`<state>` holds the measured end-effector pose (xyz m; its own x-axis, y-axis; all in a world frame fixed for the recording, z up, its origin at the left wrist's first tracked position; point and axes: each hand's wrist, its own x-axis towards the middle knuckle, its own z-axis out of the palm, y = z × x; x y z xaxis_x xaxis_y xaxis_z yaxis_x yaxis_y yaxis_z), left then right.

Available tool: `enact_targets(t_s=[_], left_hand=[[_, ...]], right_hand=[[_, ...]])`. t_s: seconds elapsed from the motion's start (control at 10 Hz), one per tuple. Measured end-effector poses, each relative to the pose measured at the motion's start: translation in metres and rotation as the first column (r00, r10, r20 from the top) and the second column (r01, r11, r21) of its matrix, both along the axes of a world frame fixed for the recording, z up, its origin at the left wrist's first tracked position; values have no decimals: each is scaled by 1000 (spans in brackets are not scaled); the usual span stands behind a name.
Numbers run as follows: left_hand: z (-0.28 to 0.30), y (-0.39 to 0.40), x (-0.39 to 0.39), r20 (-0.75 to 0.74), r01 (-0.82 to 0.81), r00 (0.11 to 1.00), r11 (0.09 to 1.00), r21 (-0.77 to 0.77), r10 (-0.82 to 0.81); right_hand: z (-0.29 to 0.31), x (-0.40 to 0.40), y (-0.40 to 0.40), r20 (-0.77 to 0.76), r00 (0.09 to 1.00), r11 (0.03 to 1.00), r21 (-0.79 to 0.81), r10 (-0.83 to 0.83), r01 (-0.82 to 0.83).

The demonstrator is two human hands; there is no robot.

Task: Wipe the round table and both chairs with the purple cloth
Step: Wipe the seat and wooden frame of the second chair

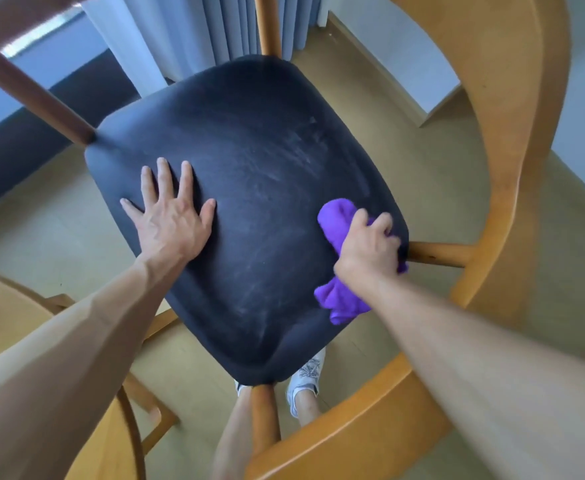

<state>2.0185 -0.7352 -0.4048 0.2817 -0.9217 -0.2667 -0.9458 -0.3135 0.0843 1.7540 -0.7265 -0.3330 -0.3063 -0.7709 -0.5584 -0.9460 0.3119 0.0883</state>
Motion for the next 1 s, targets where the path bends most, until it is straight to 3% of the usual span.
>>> enact_targets(t_s=[0.1, 0.2, 0.3, 0.5, 0.6, 0.8, 0.9, 1.0], left_hand=[[2, -1, -2, 3, 3, 1000, 1000, 10, -3], [2, -1, -2, -8, -7, 1000, 1000, 6, 7], [1, 0, -1, -9, -9, 1000, 1000, 1, 9], [0, 2, 2, 2, -14, 1000, 1000, 1, 14], [2, 1, 1, 1, -18, 1000, 1000, 3, 18], [4, -1, -1, -23, -12, 1000, 1000, 1, 12], [3, 1, -2, -6, -2, 1000, 1000, 7, 2], [2, 0, -2, -11, -2, 1000, 1000, 6, 2]], right_hand=[[1, 47, 51, 160, 979, 990, 86, -123, 111], [6, 89, 87, 292, 942, 976, 183, -166, 116], [6, 92, 98, 312, 943, 969, 242, -118, 41], [9, 11, 37, -12, 977, 974, 86, 212, -211], [4, -30, -3, -94, 978, 982, 56, 184, -179], [-13, -59, -45, -118, 985, 991, -25, 124, -128], [-14, -74, -80, -135, 990, 987, -149, 37, -57], [-10, -81, -115, -87, 995, 988, -150, -42, 28]])
